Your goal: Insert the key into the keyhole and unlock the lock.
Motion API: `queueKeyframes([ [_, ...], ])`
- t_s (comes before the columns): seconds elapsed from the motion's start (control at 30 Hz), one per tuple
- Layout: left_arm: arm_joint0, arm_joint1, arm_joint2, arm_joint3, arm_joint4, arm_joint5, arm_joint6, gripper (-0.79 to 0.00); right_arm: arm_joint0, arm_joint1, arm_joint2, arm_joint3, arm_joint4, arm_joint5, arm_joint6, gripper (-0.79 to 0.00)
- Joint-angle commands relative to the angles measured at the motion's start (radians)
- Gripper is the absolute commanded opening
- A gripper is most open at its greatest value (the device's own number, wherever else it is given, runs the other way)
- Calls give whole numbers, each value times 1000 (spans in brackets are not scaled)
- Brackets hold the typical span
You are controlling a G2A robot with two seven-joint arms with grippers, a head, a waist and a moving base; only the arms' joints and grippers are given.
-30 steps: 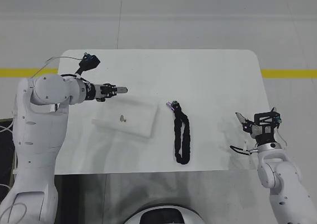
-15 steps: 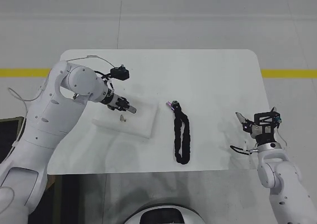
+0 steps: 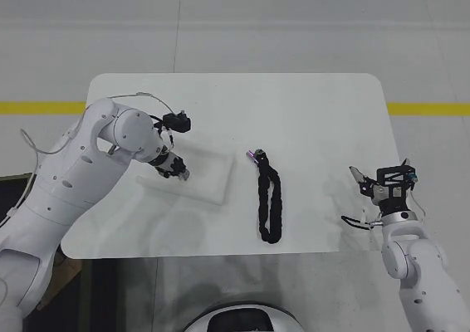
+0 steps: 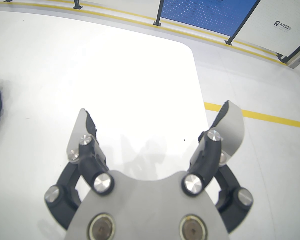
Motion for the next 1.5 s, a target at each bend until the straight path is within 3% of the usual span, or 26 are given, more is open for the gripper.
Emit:
queueKeyframes([
  [0.0,-6,9,4,-1,-9,9,0,-477,0,0,0,0,0,0,0,0],
  [0.27,-15,29,32,2,-37,19,0,-539,0,0,0,0,0,0,0,0],
  [0.63,-12,18,24,38,-59,9,27,-640,0,0,0,0,0,0,0,0],
  [0.8,-6,7,16,59,-71,-3,47,-557,0,0,0,0,0,0,0,0],
  [0.9,-6,2,16,65,-66,-14,40,-557,0,0,0,0,0,0,0,0],
  [1.03,-3,-7,21,74,-53,-17,35,-600,0,0,0,0,0,0,0,0],
  [1.17,-4,-15,22,83,-43,-18,30,-785,0,0,0,0,0,0,0,0],
  [1.47,-9,-13,6,30,43,11,0,-785,0,0,0,0,0,0,0,0],
])
